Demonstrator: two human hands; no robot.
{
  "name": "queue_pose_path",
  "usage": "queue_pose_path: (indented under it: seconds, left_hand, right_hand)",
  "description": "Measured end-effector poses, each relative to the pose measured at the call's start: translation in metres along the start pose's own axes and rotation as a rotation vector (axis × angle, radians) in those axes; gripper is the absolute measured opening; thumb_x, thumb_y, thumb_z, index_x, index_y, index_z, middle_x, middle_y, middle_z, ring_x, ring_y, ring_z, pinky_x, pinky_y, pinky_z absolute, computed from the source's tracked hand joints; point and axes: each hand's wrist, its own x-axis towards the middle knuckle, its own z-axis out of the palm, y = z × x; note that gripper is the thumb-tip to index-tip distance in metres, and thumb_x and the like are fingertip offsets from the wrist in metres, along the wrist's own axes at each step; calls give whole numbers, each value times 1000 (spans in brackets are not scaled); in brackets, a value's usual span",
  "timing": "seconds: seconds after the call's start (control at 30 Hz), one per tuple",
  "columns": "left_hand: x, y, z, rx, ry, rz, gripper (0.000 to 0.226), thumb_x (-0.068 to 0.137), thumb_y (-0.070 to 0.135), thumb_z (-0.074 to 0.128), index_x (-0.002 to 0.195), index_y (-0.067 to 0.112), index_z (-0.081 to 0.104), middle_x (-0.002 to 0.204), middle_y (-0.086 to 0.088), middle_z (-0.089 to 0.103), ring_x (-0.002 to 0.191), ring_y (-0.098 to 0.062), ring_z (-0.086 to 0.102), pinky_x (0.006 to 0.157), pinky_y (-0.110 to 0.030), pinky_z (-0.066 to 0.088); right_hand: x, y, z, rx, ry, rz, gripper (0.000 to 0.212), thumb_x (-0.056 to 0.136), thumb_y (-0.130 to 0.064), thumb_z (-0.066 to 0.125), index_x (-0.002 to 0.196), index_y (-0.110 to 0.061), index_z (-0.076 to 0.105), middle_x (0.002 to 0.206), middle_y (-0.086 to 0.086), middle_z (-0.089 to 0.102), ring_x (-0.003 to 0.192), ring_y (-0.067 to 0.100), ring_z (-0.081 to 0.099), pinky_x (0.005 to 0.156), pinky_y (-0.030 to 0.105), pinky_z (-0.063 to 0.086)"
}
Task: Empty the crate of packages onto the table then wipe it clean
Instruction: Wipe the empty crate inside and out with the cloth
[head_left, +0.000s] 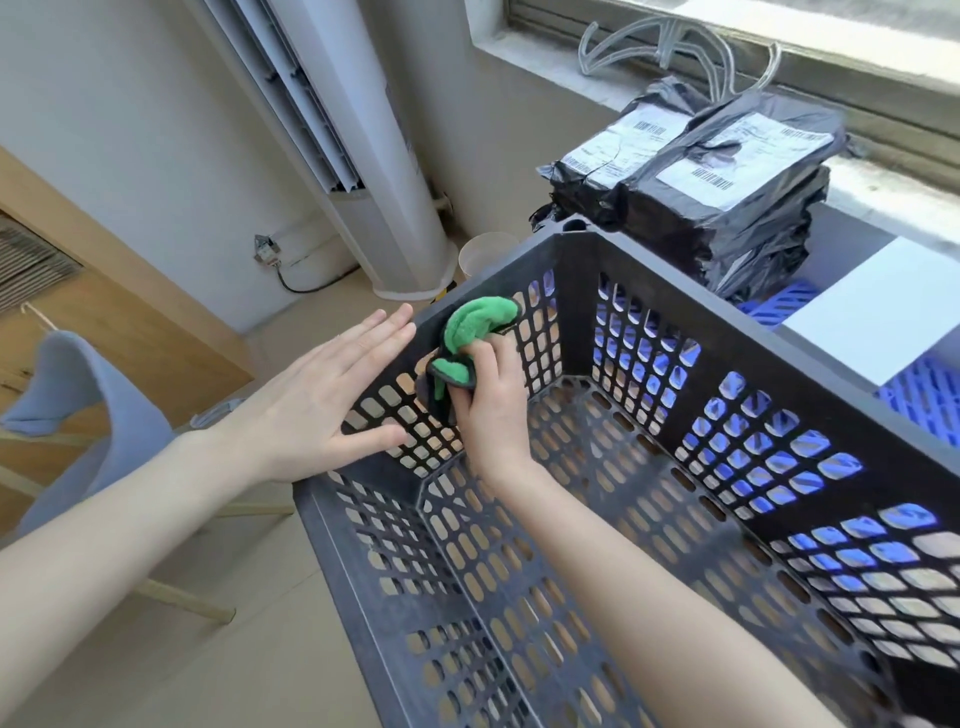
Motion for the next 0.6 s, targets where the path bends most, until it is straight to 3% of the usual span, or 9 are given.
queue_pose_path:
  seconds: [0.1, 0.23, 0.33, 0.4, 0.47, 0.53, 0.6]
  left_hand:
    - [0, 1, 0, -24, -11, 0, 92, 85, 69, 43, 157, 25, 6, 163, 14, -5, 150, -6, -2, 118, -16, 1]
    - [0, 2, 0, -37, -7, -8, 93, 83, 68, 46, 157, 26, 6, 163, 15, -5, 150, -5, -1, 118, -15, 2]
    - [0, 4, -1, -74, -8, -27, 91, 86, 57, 59, 156, 33, 6, 162, 21, -5, 148, -3, 12, 115, -21, 20]
    - [0, 7, -2, -94, -5, -53, 90, 88, 41, 67, 155, 36, 8, 160, 26, -5, 140, -1, 28, 102, -22, 36]
    - [2, 9, -3, -71, 3, -60, 88, 89, 34, 67, 155, 36, 10, 160, 28, -4, 120, 2, 41, 81, -13, 40]
    - [2, 11, -3, -33, 19, -69, 87, 88, 33, 68, 155, 35, 12, 160, 26, -1, 94, 7, 38, 65, -7, 33]
    - [2, 13, -2, -4, 20, -90, 87, 88, 34, 68, 155, 34, 12, 161, 25, 0, 88, 2, 38, 57, -7, 30]
  right_hand:
    - [-4, 3, 6, -3, 11, 16, 34, 81, -4, 65, 111, -10, 49, 114, 12, 49, 100, 27, 50, 85, 29, 42]
    - [-11, 7, 11, 18, -13, 93, 31, 81, -2, 63, 110, -3, 52, 112, 14, 48, 99, 30, 51, 80, 38, 48]
    - [-29, 23, 11, -4, -170, 184, 26, 85, -5, 60, 109, -4, 51, 112, 10, 46, 100, 27, 50, 82, 39, 47]
    - [-44, 39, 7, -45, -313, 279, 23, 90, -12, 56, 111, -10, 48, 111, 4, 45, 101, 24, 49, 83, 35, 44]
    - [-44, 45, 1, -28, -343, 353, 19, 93, -15, 52, 111, -15, 47, 110, -1, 43, 101, 21, 49, 81, 30, 41]
    - [-29, 38, -6, 53, -219, 389, 15, 93, -12, 51, 106, -15, 47, 107, -5, 41, 97, 14, 46, 81, 27, 40]
    - [-10, 24, -11, 118, -21, 379, 14, 92, -7, 52, 105, -12, 49, 107, -4, 40, 94, 8, 42, 82, 20, 37]
